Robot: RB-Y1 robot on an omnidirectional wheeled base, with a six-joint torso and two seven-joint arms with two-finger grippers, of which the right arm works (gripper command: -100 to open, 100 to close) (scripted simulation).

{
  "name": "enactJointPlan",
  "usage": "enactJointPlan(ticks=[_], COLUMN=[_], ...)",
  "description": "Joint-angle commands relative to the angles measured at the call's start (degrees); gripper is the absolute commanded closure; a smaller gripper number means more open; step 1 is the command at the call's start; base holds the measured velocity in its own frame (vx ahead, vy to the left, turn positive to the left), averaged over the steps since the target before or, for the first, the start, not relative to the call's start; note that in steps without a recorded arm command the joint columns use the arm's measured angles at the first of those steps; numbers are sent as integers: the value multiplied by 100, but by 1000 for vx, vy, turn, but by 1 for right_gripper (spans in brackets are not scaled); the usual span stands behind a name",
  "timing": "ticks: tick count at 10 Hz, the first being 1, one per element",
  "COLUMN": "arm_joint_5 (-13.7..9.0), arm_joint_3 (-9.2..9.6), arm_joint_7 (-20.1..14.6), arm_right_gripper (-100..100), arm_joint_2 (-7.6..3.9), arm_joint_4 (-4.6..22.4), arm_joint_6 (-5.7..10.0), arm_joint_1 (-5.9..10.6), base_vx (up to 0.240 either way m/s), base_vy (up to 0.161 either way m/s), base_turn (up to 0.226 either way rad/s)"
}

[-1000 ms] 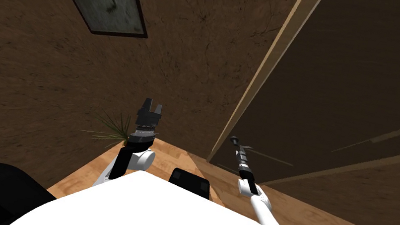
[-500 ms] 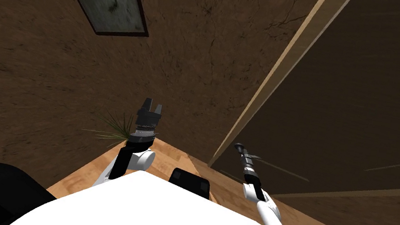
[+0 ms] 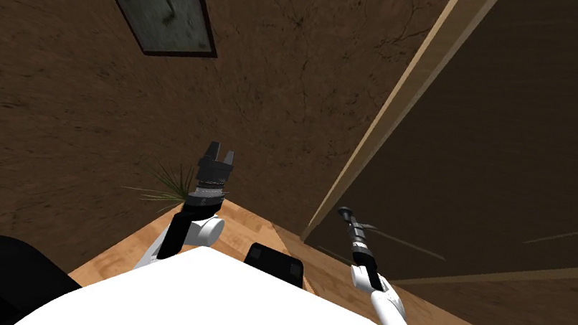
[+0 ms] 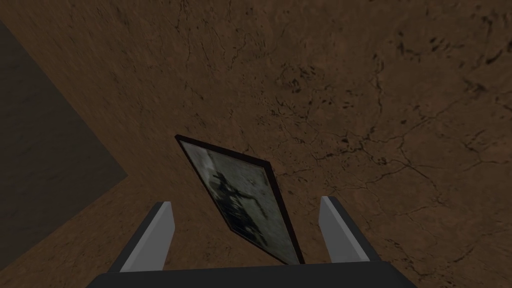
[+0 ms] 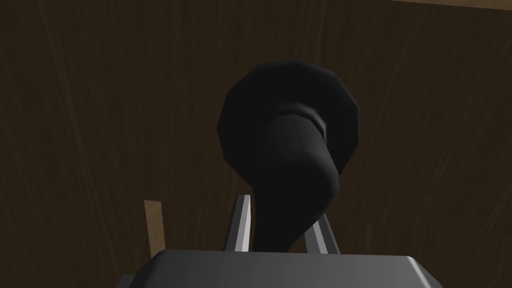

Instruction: Pull the door open

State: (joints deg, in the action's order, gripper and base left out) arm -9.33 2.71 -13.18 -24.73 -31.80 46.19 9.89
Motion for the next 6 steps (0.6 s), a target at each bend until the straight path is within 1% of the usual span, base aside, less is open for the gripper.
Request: enactJointPlan(ticks=[1,2,4,5,6], arm_joint_5=[40,53,111,142,172], arm_joint_3=[96,127,267,342,414], arm_joint_7=[-111,-146,-308,-394,-478], arm_right_gripper=[100,100,100,100,100], arm_joint_2=[-75,-99,-209,-267,-324], arm_joint_4=[-24,-32,-67,-86,-104], arm_joint_6=[92,122,256,328,397], arm_joint_1=[-58,-76,-160,-205,-248], base_vx=[-117,-197,-199,-218,-227], base_vy=[-57,-74,-51,-83,-133], base_turn=[117,112,94,116,135])
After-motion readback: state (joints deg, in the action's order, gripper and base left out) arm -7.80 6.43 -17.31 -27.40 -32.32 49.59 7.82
